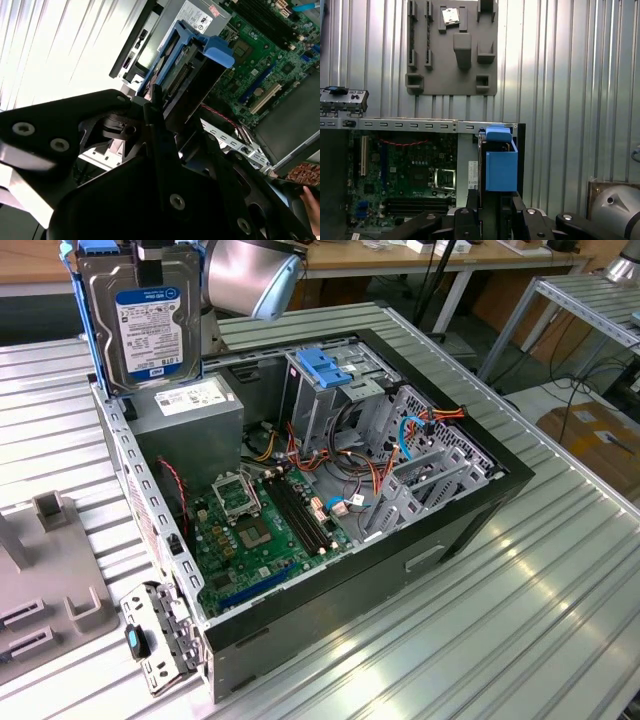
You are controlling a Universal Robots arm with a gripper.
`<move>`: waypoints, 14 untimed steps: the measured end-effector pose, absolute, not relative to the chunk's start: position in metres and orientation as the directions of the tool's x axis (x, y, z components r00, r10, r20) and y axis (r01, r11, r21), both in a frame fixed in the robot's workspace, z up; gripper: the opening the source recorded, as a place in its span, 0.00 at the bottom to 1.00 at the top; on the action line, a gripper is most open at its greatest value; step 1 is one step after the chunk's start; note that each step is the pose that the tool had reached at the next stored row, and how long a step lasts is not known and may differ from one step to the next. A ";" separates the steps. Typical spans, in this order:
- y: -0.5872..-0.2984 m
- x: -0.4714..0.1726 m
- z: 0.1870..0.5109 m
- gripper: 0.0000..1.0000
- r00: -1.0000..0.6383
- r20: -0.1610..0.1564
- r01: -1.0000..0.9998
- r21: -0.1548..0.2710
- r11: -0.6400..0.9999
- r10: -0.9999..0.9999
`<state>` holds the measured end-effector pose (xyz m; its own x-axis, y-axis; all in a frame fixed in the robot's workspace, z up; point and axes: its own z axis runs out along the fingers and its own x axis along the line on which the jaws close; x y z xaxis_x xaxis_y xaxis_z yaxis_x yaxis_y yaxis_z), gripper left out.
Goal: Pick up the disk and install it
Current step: 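Pick up the disk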
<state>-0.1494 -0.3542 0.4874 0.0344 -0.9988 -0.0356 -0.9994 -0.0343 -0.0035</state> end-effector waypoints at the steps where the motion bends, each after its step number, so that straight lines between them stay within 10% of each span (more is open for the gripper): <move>1: -0.354 -0.149 0.487 0.35 0.034 -0.036 -0.999 -0.003 -0.034 -0.999; 14: -0.354 -0.130 0.487 0.35 0.034 -0.036 -0.999 -0.003 -0.034 -0.999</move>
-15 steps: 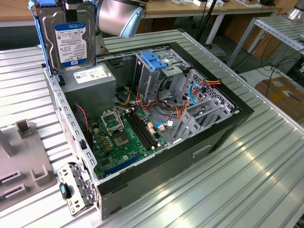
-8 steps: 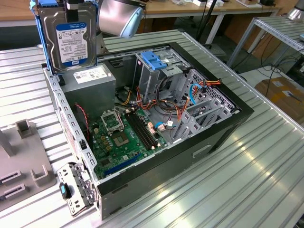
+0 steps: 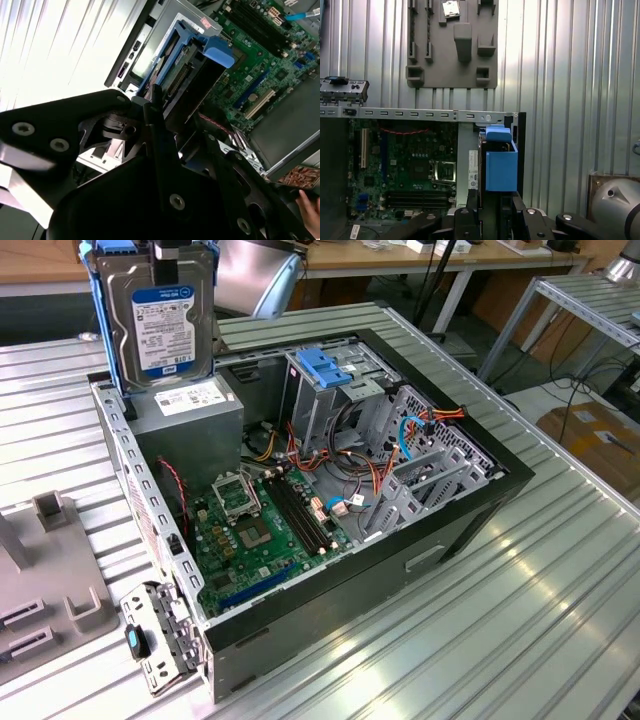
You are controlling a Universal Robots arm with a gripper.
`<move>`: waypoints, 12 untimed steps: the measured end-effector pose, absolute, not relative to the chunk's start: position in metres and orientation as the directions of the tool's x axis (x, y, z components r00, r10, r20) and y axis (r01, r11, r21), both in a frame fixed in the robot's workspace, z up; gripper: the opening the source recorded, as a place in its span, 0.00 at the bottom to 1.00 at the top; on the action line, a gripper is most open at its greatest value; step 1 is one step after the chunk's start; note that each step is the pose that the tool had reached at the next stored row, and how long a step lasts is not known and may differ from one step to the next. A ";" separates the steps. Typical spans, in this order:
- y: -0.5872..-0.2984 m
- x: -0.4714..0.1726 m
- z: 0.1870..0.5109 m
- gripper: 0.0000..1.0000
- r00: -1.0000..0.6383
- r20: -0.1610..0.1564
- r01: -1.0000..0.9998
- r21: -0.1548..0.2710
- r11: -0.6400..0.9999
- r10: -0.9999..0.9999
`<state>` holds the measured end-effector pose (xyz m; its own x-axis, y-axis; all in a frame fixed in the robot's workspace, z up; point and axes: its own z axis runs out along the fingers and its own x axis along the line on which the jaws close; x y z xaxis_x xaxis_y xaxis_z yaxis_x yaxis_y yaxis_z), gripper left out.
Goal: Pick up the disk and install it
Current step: 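Pick up the disk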
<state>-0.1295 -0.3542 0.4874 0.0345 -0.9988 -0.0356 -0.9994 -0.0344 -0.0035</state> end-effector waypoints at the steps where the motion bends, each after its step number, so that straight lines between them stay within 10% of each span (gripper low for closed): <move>1: -0.354 -0.126 0.487 0.35 0.034 -0.036 -0.999 -0.003 -0.034 -0.999; 12: -0.354 -0.103 0.487 0.35 0.034 -0.036 -0.999 -0.003 -0.034 -0.999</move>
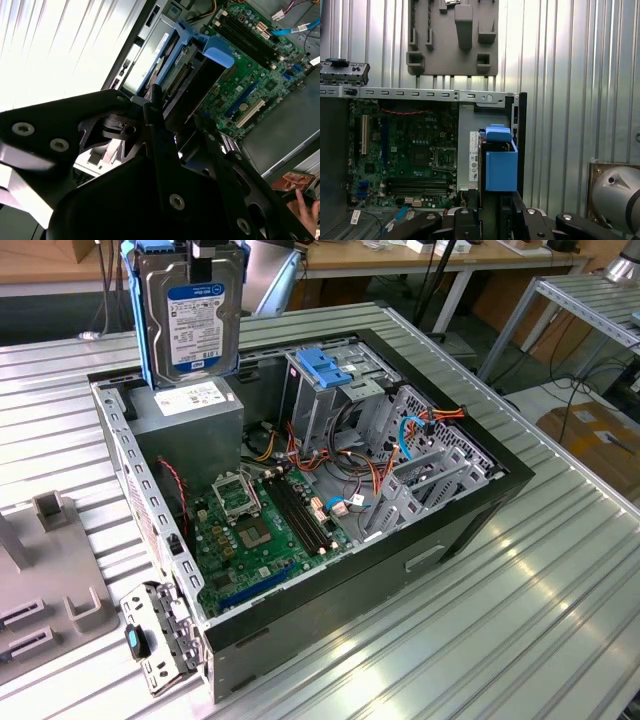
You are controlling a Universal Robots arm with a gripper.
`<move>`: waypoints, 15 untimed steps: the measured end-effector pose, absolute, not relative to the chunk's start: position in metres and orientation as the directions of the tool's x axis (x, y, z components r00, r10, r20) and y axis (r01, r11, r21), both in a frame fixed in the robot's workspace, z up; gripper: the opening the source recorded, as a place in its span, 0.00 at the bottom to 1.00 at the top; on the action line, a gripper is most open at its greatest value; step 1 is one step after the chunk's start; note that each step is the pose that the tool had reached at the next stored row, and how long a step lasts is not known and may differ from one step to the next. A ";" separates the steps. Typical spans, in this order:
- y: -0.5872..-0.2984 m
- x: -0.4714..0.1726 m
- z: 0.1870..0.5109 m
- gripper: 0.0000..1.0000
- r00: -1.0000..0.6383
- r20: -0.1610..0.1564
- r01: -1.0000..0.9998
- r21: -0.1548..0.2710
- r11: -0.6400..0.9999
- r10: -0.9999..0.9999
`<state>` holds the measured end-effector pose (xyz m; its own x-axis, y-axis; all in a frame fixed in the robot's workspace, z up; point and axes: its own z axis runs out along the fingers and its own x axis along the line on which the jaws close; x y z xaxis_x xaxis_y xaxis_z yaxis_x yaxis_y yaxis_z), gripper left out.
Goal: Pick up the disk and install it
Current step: 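Pick up the disk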
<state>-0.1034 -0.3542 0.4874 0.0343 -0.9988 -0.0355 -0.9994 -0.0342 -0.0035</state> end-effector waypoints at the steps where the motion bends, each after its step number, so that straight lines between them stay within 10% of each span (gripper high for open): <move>1: -0.354 -0.103 0.487 0.35 0.034 -0.036 -0.999 -0.003 -0.034 -0.999; 15: -0.354 -0.046 0.487 0.35 0.034 -0.036 -0.999 -0.003 -0.034 -0.999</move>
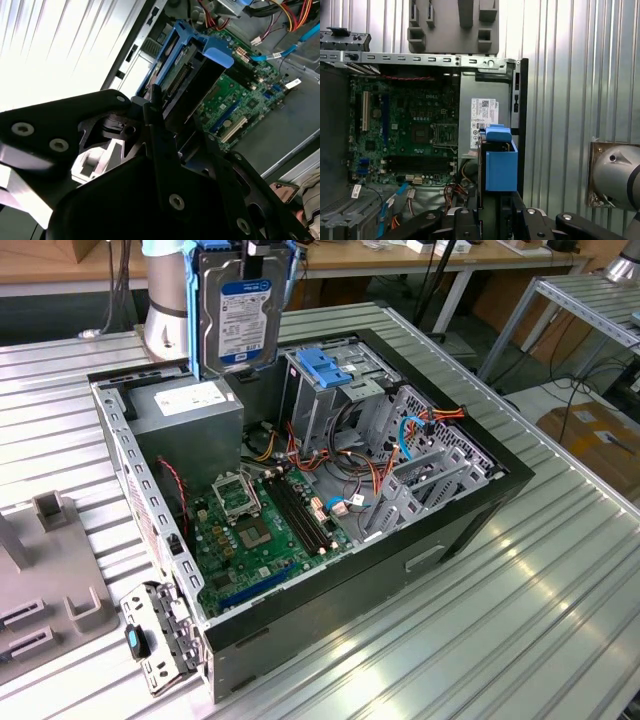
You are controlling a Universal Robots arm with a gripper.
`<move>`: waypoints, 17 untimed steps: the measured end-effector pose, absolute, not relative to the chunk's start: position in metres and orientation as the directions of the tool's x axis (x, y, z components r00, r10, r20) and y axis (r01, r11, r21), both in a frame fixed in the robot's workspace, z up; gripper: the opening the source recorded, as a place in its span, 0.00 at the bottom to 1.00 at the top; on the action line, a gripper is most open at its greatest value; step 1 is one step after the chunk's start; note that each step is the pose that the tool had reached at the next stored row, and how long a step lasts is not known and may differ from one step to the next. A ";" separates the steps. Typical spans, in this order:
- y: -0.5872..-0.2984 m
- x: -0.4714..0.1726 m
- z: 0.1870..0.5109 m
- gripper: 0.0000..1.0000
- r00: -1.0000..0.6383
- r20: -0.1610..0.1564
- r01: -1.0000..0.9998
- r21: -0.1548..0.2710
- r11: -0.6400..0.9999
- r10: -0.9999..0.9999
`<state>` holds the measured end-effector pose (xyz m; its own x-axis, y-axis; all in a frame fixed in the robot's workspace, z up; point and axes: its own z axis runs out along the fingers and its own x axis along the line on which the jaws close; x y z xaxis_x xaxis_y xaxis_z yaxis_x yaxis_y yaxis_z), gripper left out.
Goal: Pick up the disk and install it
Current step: 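Pick up the disk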
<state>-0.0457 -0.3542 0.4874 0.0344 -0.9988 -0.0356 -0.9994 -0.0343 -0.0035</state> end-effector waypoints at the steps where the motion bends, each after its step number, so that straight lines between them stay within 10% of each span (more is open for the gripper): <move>1: -0.354 -0.039 0.487 0.35 0.034 -0.036 -0.999 -0.003 -0.034 -0.999; 17: -0.354 -0.013 0.487 0.35 0.034 -0.036 -0.999 -0.003 -0.034 -0.999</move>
<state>-0.0131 -0.3540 0.4874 0.0344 -0.9988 -0.0356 -0.9994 -0.0343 -0.0035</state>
